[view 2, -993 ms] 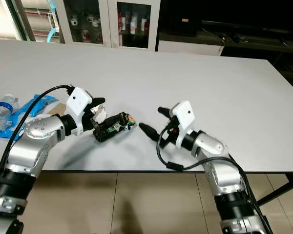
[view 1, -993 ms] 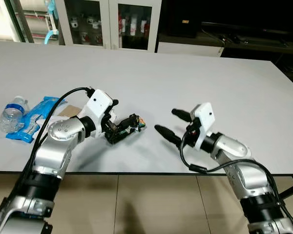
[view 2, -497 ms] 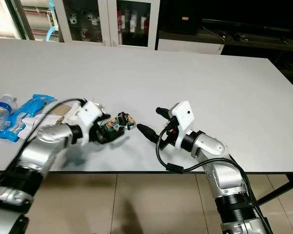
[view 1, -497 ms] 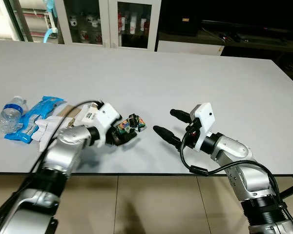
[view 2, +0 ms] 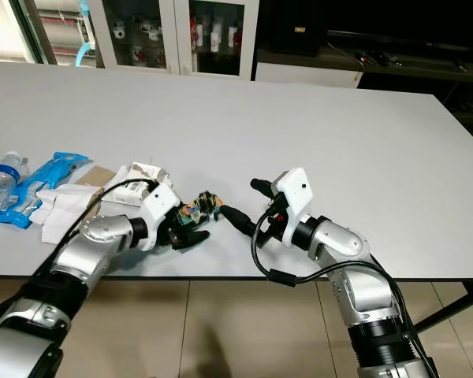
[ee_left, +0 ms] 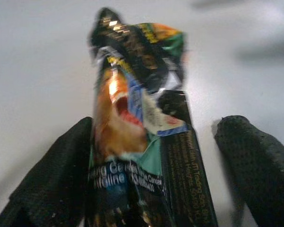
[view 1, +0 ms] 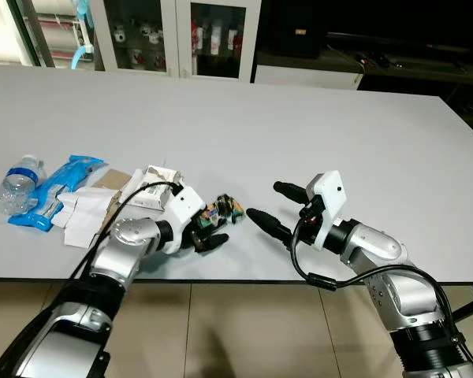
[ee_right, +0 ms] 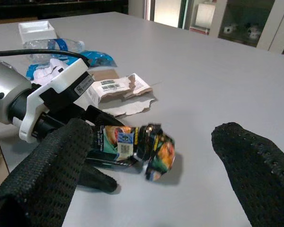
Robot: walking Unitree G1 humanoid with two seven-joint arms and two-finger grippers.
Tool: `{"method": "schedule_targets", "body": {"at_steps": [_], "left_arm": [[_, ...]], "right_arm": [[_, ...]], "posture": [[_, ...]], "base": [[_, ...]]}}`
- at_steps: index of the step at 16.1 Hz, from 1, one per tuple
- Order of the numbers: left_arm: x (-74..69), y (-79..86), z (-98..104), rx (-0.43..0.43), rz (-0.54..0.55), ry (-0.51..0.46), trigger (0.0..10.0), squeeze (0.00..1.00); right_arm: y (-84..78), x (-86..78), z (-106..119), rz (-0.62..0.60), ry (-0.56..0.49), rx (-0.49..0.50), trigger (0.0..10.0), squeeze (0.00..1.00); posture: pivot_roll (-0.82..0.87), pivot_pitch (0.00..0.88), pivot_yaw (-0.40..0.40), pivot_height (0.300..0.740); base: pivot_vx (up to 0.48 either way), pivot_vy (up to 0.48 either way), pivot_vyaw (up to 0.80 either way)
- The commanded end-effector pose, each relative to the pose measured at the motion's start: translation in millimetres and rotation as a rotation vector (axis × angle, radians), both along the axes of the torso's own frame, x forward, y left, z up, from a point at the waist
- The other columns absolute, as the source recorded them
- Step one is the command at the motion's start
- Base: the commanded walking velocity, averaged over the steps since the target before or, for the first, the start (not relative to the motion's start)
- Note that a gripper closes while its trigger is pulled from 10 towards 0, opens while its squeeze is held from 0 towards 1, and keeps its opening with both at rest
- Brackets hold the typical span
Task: Picking trash to rubbish bin
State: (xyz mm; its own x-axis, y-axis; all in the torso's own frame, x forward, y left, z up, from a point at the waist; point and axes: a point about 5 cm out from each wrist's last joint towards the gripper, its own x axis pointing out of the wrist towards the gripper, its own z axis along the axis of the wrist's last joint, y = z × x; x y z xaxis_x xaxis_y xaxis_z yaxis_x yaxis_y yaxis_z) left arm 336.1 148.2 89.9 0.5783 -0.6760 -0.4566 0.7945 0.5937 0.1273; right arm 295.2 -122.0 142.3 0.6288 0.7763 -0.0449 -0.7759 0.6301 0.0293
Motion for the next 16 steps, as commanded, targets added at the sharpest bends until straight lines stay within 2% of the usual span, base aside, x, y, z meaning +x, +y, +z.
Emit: {"method": "schedule_targets", "body": {"at_steps": [1,16], "left_arm": [[1.2,-2.4,-1.1,0.019,-0.005,-0.009,0.0,0.0],[-2.9,-7.1,-5.1,-0.008,-0.031,-0.008,0.0,0.0]], "right_arm": [[-0.6,-2.9,2.3,0.01,-0.001,0.004,10.0,0.0],[6.2,-1.6,-0.4,0.024,0.005,0.009,10.0,0.0]], "posture": [[-0.03,0.017,-0.073,0.74],[-0.02,0.0,-0.074,0.74]], "base": [[0.0,0.0,0.0],[0.0,0.0,0.0]]}}
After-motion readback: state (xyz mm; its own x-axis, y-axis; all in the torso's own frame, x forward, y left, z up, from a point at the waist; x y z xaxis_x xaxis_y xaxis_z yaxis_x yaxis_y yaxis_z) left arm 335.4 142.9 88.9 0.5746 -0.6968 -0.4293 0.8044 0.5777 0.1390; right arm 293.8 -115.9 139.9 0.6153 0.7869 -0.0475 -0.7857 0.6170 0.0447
